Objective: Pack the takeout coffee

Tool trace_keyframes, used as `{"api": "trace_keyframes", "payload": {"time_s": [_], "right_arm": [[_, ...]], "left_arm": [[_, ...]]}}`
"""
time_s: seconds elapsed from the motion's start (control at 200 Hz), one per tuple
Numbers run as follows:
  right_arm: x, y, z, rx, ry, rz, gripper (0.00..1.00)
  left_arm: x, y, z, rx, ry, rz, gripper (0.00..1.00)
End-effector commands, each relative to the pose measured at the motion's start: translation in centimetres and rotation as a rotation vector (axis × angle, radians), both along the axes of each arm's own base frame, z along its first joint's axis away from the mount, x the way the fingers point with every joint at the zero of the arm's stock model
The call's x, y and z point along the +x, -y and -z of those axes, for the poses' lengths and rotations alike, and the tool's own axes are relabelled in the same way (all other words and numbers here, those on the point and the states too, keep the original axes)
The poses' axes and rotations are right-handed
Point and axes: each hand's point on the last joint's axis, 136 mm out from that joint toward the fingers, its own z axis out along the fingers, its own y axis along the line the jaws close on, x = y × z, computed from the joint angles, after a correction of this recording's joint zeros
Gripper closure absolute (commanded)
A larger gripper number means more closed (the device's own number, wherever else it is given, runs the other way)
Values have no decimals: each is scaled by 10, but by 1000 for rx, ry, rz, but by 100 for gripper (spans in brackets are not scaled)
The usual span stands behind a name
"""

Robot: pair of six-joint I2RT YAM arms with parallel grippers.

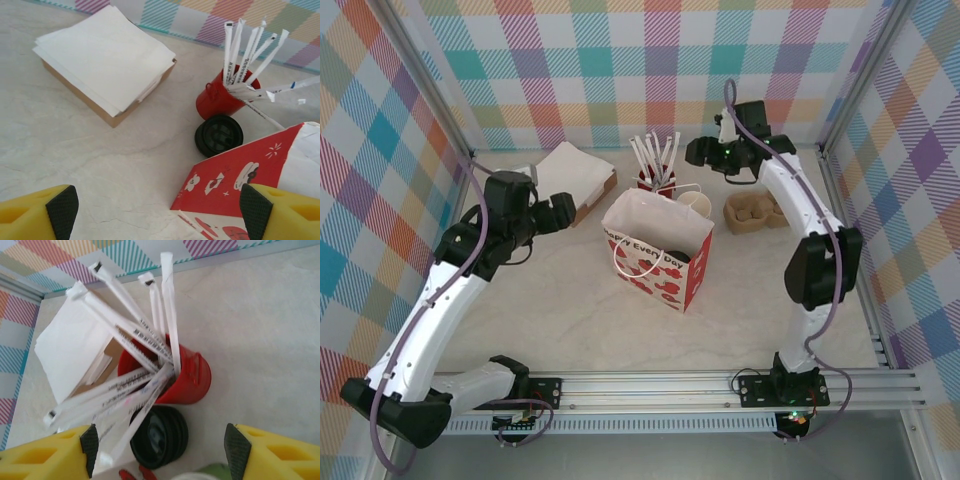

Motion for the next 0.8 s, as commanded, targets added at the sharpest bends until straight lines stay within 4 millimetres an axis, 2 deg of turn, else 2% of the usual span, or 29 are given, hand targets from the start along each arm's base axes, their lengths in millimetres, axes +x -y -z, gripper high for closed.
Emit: {"api": "trace_keyframes", "payload": {"time_s": [0.0,0.185,0.36,0.52,0.795], "right_arm": [[24,-11,-4,60,17,-12,33],[58,-23,12,81,-14,-18,37],[79,-30,27,101,-33,-19,40],[92,-33,33,111,-31,-8,43],[102,-42,41,150,-25,-27,54]], "left_arm": [[-3,-19,-3,43,29,-68,14],[-6,-26,0,48,38,-100,13],[-6,-28,4,61,31,-113,12],[-4,-29,6,68,28,-120,12],[-2,-28,12,77,12,-121,11]]}}
